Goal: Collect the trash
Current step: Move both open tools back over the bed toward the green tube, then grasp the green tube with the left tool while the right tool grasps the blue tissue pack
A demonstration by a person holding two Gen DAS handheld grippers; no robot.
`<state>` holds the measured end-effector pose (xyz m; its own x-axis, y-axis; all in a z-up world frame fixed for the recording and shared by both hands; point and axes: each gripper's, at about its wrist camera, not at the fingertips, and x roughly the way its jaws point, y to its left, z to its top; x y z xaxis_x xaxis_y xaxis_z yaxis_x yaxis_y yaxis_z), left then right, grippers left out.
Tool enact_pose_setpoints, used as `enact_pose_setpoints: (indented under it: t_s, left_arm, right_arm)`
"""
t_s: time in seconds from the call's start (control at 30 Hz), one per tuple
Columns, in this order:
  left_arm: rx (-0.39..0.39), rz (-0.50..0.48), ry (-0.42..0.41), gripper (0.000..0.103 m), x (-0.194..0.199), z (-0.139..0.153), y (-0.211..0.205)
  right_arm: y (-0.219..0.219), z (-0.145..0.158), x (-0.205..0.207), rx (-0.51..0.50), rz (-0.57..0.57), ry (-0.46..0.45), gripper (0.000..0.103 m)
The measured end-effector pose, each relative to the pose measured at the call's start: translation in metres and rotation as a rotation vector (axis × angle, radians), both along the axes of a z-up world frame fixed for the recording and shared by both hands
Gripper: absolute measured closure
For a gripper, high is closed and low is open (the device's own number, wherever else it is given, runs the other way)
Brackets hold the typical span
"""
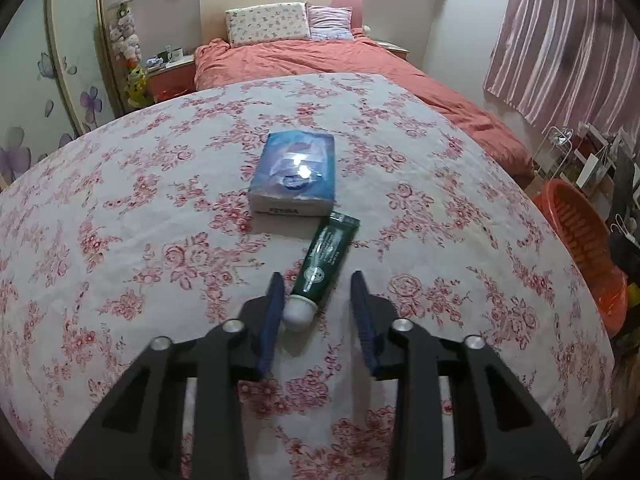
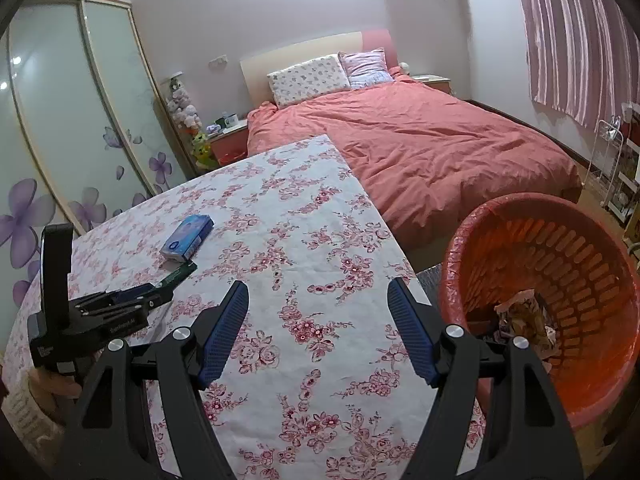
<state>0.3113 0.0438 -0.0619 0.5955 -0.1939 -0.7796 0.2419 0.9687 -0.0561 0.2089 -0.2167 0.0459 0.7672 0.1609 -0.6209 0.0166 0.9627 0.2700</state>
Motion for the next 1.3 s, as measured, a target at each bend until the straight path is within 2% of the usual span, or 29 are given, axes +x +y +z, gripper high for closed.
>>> enact_pose_setpoints:
  t_s: [0.03, 0.07, 0.33, 0.7, 1.03, 1.3]
  left_arm:
    - [0.002, 0.0, -0.001, 0.082, 0.0, 0.0, -0.001]
    - [-0.001, 0.002, 0.0, 0.083, 0.0, 0.0, -0.003]
    - [-0.016, 0.029, -0.015, 0.085, -0.009, 0.003, 0.005]
    - [-0.037, 0.144, -0.073, 0.085, -0.046, 0.025, 0.08]
    - [-0.073, 0.281, -0.121, 0.085, -0.049, 0.044, 0.154]
    - [-0.1, 0.321, -0.14, 0.085, -0.039, 0.051, 0.176]
  right_arm:
    - [0.0, -0.001, 0.0, 0.005, 0.0, 0.003, 0.031]
    - [-0.001, -0.001, 0.0, 0.008, 0.001, 0.005, 0.031]
    - [0.013, 0.001, 0.001, -0.002, 0.029, 0.004, 0.031]
    - [0.073, 0.005, 0.024, 0.0, 0.137, 0.014, 0.031]
    - [0.155, -0.003, 0.075, -0.049, 0.21, 0.04, 0.031]
    - [0.198, -0.02, 0.132, -0.045, 0.106, 0.119, 0.032]
